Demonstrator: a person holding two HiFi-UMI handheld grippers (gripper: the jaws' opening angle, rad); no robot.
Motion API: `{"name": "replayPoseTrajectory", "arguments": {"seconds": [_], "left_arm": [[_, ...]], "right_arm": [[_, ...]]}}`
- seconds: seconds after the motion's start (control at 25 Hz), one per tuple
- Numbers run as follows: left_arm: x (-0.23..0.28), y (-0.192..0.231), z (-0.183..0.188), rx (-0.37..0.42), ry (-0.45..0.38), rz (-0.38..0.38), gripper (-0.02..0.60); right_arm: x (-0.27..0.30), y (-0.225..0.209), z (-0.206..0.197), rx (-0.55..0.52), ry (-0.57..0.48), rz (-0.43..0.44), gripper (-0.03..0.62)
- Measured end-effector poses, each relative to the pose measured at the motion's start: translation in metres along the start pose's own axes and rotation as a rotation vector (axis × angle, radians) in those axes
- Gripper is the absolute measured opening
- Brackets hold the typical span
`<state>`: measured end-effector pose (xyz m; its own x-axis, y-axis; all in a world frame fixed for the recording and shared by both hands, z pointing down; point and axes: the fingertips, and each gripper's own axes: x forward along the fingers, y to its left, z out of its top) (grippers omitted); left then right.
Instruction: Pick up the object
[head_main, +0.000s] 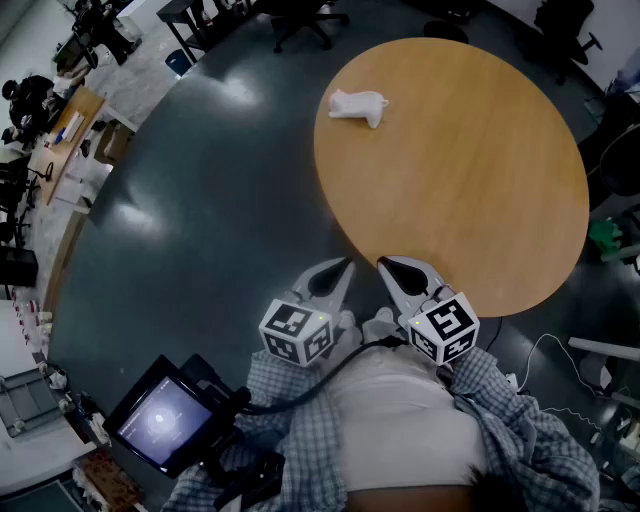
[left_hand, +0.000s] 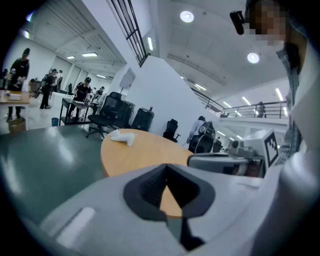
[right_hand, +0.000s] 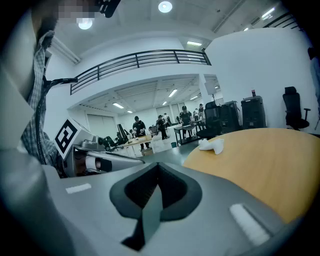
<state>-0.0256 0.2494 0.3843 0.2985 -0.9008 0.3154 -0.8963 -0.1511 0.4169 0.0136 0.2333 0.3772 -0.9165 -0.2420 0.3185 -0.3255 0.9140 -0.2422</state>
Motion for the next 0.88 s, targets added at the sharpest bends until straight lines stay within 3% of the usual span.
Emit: {"name": "replayPoseTrajectory", "arguments": {"seconds": [0.88], "left_arm": [[0.022, -0.015, -0.004, 0.012, 0.012, 0.000, 0.003]], "right_arm": [[-0.021, -0.022, -0.004, -0.002, -0.003, -0.020, 0.005]]}}
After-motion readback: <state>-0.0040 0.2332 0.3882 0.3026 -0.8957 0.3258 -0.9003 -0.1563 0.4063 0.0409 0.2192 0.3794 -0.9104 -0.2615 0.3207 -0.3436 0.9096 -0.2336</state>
